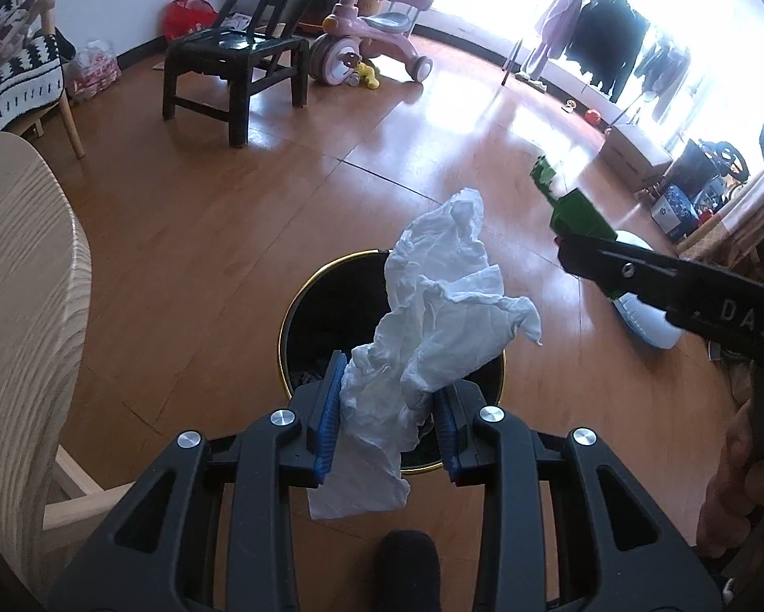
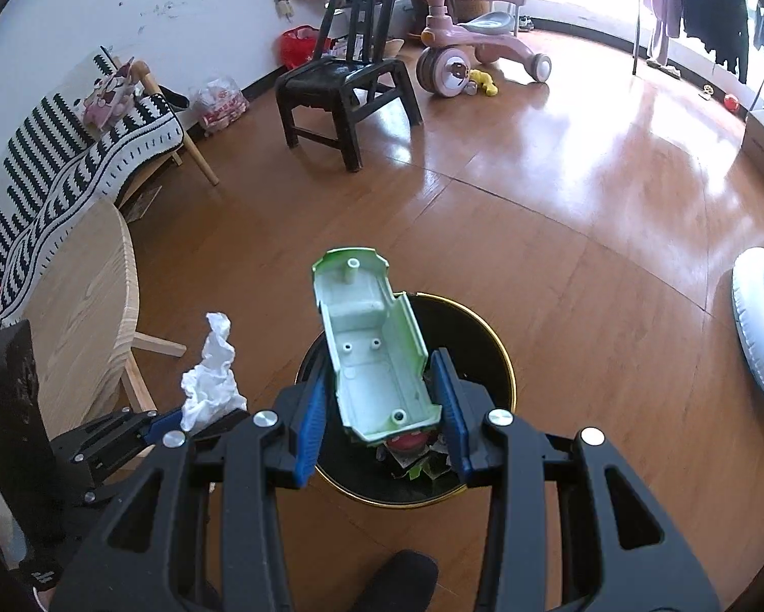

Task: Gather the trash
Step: 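Carry the white bag and green toy car over the trash bin with both tools, then open both tools to drop the bag and toy car into the bin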

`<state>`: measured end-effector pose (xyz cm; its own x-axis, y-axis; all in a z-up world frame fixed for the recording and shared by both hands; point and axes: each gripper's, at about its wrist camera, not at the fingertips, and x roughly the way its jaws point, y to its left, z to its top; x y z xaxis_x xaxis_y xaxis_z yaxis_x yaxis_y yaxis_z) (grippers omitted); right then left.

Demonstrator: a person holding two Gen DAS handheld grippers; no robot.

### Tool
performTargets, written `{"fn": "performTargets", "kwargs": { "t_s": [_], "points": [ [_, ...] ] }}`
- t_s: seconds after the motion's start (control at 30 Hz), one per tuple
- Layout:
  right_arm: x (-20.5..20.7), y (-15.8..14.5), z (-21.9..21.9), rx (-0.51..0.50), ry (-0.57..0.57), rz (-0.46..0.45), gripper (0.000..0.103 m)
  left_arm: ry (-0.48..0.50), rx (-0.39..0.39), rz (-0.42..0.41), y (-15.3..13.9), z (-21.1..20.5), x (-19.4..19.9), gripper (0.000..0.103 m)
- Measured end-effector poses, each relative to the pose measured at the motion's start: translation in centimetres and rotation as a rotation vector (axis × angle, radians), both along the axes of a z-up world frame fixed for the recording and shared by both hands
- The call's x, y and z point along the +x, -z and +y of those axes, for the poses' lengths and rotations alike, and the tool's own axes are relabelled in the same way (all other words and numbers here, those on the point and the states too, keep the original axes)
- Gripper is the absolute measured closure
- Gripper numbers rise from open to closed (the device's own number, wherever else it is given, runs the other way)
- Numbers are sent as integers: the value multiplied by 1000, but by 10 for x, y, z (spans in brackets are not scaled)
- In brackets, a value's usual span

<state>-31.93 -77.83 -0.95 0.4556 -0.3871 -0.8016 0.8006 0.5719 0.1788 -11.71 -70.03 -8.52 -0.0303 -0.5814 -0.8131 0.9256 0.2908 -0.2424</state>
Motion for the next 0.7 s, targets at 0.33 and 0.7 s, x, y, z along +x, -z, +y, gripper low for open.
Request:
{"fn": "performTargets", "kwargs": {
  "t_s": [0.33, 0.7],
  "points": [
    [-1, 2, 0, 2, 6, -2, 63, -1, 4, -1, 3, -6, -5, 72],
    [-2, 1, 0, 5, 24, -15, 46, -22, 11, 12, 9, -11, -3, 25]
  ]
}}
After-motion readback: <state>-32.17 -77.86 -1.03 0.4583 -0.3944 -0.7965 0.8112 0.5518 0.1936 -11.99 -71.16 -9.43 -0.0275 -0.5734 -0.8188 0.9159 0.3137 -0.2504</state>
